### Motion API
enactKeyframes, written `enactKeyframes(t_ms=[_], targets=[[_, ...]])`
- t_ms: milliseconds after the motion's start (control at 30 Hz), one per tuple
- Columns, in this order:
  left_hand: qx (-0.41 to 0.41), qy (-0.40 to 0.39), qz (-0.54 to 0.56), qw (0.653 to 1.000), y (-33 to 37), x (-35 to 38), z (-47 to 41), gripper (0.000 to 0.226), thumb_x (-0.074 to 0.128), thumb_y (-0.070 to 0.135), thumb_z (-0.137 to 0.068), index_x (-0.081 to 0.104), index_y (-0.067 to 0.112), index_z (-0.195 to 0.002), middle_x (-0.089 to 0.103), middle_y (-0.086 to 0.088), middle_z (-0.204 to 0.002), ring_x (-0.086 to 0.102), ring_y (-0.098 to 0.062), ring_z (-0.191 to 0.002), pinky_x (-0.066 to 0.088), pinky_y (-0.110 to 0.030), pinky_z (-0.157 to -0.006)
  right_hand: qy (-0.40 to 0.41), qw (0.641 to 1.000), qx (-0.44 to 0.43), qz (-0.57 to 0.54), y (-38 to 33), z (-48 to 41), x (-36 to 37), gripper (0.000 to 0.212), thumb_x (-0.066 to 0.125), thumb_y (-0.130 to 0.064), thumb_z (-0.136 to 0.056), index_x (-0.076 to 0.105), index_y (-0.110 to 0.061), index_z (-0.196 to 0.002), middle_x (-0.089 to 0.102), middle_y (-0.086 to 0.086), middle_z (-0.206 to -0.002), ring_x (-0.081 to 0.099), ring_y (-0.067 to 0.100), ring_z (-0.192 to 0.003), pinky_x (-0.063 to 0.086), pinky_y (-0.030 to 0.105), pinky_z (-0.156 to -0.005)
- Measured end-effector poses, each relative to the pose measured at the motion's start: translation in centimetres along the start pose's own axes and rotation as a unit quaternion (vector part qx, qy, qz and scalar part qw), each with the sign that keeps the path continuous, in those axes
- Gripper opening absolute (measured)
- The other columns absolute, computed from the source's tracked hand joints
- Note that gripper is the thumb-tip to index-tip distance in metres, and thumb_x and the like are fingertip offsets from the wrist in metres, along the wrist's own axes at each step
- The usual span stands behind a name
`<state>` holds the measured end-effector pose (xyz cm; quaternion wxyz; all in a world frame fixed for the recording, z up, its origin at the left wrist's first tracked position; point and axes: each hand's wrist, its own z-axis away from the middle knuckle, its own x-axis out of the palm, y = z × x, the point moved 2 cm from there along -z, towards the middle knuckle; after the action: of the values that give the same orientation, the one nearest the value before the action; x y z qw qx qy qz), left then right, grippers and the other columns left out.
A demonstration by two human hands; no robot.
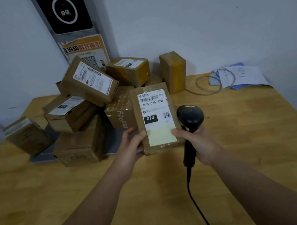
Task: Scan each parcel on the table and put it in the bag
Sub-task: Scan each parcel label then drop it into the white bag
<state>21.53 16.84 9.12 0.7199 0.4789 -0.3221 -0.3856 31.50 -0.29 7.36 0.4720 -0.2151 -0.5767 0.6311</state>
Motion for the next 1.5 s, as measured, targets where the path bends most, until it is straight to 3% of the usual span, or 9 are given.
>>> enactKeyframes(t_ms=[133,233,300,367,467,600,833,1267,1500], targets=[[-0.012,-0.008,-0.031,0.999,1.2,-1.1,-0.2,0.066,0.068,0.03,-0.086,0.033,0.023,-0.142,0.062,-0.002,-0.121,0.063,-0.023,-0.107,0.051,-0.041,-0.093,-0.02,0.999,0.014,0.045,-0.1,1.9,-0.8,0.049,0.082,-0.019,-0.068,0.066,-0.012,-0.115,0.073,0.006,-0.11,0.066,0.027,-0.107,0.049,0.043,-0.098],[-0.014,0.005,-0.072,0.997,1.5,-1.3,0.1,0.075,0.073,0.025,-0.084,0.029,0.023,-0.145,0.057,-0.001,-0.124,0.064,-0.021,-0.103,0.052,-0.029,-0.077,0.048,0.997,0.014,0.066,-0.8,2.7,-0.6,0.044,0.078,-0.019,-0.079,0.06,-0.019,-0.119,0.071,-0.004,-0.108,0.065,0.019,-0.103,0.05,0.038,-0.095],[-0.003,0.023,-0.08,0.997,1.3,-1.6,0.3,0.078,0.075,0.021,-0.083,0.027,0.023,-0.146,0.054,0.001,-0.125,0.061,-0.022,-0.106,0.05,-0.029,-0.079,0.091,0.984,0.033,0.147,-1.4,3.2,-0.5,0.048,0.075,-0.032,-0.082,0.055,-0.023,-0.125,0.065,-0.008,-0.108,0.06,0.018,-0.104,0.048,0.039,-0.095],[0.01,0.039,-0.084,0.996,0.8,-2.0,0.6,0.082,0.076,0.02,-0.082,0.026,0.023,-0.146,0.05,0.0,-0.127,0.058,-0.023,-0.11,0.049,-0.033,-0.088,0.069,0.977,0.051,0.197,-2.0,4.1,-0.2,0.043,0.074,-0.039,-0.083,0.058,-0.023,-0.12,0.065,-0.005,-0.104,0.061,0.021,-0.094,0.047,0.034,-0.083],[0.027,0.066,-0.085,0.994,-0.3,-2.7,0.7,0.087,0.078,0.019,-0.079,0.026,0.026,-0.148,0.048,-0.002,-0.133,0.054,-0.02,-0.11,0.048,-0.038,-0.094,0.011,0.98,0.031,0.195,-2.3,5.8,0.7,0.018,0.071,-0.026,-0.086,0.059,-0.015,-0.095,0.059,0.002,-0.07,0.054,0.018,-0.061,0.044,0.03,-0.061],[0.046,0.087,-0.119,0.988,-1.8,-3.3,1.0,0.092,0.08,0.021,-0.076,0.025,0.03,-0.149,0.049,-0.004,-0.132,0.049,-0.023,-0.121,0.046,-0.048,-0.101,0.017,0.985,-0.026,0.172,-1.1,7.5,1.3,0.017,0.066,-0.011,-0.085,0.053,-0.007,-0.095,0.056,0.006,-0.057,0.052,0.017,-0.048,0.045,0.027,-0.05],[0.055,0.102,-0.135,0.984,-2.9,-3.2,0.7,0.089,0.079,0.022,-0.078,0.025,0.034,-0.148,0.051,0.001,-0.124,0.05,-0.021,-0.119,0.046,-0.048,-0.102,0.099,0.982,-0.037,0.156,0.6,7.3,2.3,0.017,0.065,-0.017,-0.087,0.062,-0.005,-0.075,0.058,0.01,-0.059,0.058,0.022,-0.053,0.051,0.031,-0.052],[0.063,0.127,-0.162,0.977,-3.3,-3.5,0.1,0.085,0.075,0.018,-0.082,0.023,0.032,-0.148,0.048,-0.003,-0.136,0.046,-0.02,-0.125,0.043,-0.042,-0.098,0.115,0.962,-0.028,0.246,0.8,5.8,4.9,0.02,0.066,-0.023,-0.088,0.067,-0.005,-0.08,0.059,0.005,-0.057,0.057,0.015,-0.049,0.054,0.033,-0.056],[0.053,0.14,-0.153,0.977,-3.9,-4.2,-0.1,0.087,0.076,0.018,-0.081,0.023,0.031,-0.149,0.051,-0.002,-0.13,0.048,-0.019,-0.122,0.044,-0.04,-0.096,0.108,0.966,-0.024,0.233,0.6,6.5,5.1,0.027,0.064,-0.023,-0.089,0.062,-0.009,-0.066,0.058,0.004,-0.051,0.055,0.013,-0.044,0.052,0.029,-0.053]])
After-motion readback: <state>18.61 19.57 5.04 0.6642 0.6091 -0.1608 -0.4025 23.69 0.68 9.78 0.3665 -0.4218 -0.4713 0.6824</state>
